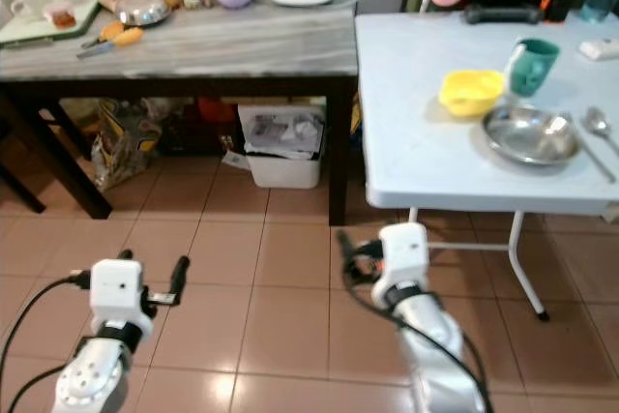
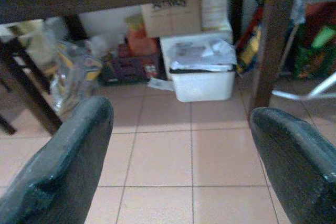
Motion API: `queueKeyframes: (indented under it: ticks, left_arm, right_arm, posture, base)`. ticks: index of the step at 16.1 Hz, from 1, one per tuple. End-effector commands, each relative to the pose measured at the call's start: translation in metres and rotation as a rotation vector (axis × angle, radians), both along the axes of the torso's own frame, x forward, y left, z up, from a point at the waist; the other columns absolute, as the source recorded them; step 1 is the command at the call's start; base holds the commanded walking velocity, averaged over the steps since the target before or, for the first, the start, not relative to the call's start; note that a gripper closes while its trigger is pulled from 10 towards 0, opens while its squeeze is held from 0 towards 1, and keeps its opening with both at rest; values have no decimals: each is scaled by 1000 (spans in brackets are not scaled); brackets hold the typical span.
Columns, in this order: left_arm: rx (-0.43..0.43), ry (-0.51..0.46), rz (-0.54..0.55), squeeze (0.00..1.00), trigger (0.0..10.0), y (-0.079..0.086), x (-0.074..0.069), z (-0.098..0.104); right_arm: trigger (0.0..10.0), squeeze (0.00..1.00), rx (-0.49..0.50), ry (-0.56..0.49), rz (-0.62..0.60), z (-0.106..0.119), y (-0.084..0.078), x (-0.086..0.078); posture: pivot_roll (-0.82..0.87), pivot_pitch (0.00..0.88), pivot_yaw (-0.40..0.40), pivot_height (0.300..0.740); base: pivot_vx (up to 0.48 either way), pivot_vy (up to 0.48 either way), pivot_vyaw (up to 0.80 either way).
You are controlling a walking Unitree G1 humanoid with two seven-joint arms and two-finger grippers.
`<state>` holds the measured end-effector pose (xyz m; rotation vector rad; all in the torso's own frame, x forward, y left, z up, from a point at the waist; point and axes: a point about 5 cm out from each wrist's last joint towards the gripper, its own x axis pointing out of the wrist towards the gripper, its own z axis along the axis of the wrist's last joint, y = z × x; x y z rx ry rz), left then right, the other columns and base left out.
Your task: Setting the table
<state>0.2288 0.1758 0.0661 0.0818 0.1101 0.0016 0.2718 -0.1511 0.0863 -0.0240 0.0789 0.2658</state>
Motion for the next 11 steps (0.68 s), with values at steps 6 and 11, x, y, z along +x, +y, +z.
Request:
queueKeyframes:
  ticks: [6,11]
  left_arm:
    - [-31,-18,4,0,10000,0,2,4]
    - [-54,-85,-11,0,10000,-1,5,21]
  right_arm:
    - [10000,0,-10,-13,-14,3,-4,2]
    - [10000,0,-100,-158,-127,33,-23,4]
  posture:
    - [-134,85,93,740]
    - [-137,83,88,740]
  base:
    - [0,-320,0]
    - [0,0,0]
